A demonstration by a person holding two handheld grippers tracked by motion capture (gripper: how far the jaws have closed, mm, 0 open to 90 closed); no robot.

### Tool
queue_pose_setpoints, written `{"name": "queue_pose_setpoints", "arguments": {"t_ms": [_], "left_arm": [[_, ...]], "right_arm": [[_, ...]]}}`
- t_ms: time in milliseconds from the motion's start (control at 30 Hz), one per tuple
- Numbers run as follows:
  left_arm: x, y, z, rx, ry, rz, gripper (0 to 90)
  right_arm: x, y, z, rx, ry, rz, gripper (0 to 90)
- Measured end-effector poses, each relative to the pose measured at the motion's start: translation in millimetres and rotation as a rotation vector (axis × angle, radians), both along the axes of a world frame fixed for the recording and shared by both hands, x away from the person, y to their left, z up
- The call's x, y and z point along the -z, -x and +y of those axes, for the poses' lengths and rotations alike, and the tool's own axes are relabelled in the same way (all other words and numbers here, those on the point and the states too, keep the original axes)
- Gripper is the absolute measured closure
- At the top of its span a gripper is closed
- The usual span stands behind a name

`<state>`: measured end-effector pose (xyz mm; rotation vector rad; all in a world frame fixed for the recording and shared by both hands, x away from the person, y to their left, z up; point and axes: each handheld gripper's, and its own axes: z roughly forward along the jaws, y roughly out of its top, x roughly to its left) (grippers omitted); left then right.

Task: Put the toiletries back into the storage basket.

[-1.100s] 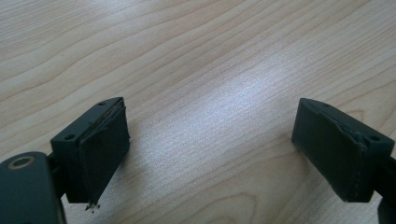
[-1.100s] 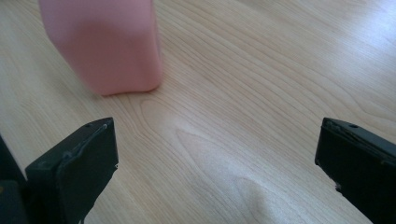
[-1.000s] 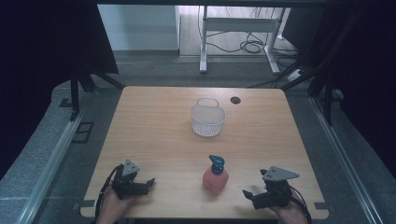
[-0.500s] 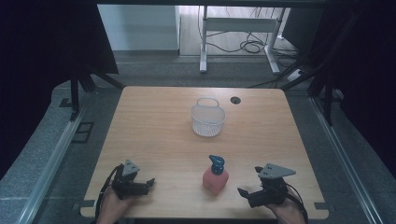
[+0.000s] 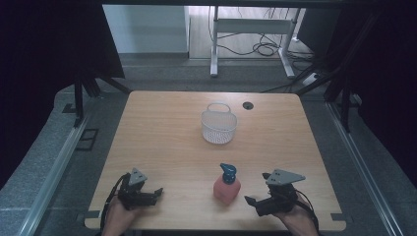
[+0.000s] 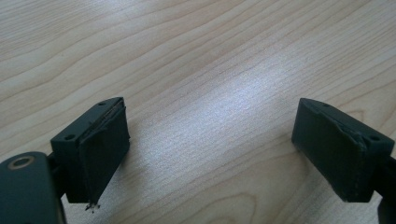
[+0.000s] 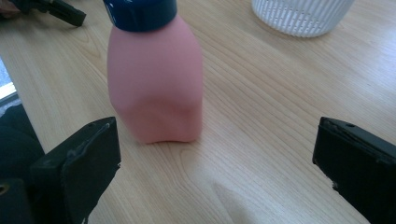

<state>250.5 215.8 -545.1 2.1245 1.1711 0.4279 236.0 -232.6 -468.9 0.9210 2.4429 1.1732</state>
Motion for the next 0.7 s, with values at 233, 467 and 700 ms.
{"name": "queue_pose_setpoints", "arguments": {"t_ms": [233, 467, 700], "left_arm": [[0.0, 0.0, 0.0, 0.000, 0.000, 0.000, 10.6], [0.0, 0.0, 0.0, 0.000, 0.000, 0.000, 10.6], [0.0, 0.0, 0.0, 0.000, 0.000, 0.000, 10.6]], "right_arm": [[-3.4, -3.0, 7.0, -0.018, -0.013, 0.005, 4.2], [-7.1, -5.7, 14.5, -0.052, -0.010, 0.003, 12.5], [-11.9, -8.7, 20.6, -0.065, -0.015, -0.002, 14.6]]}}
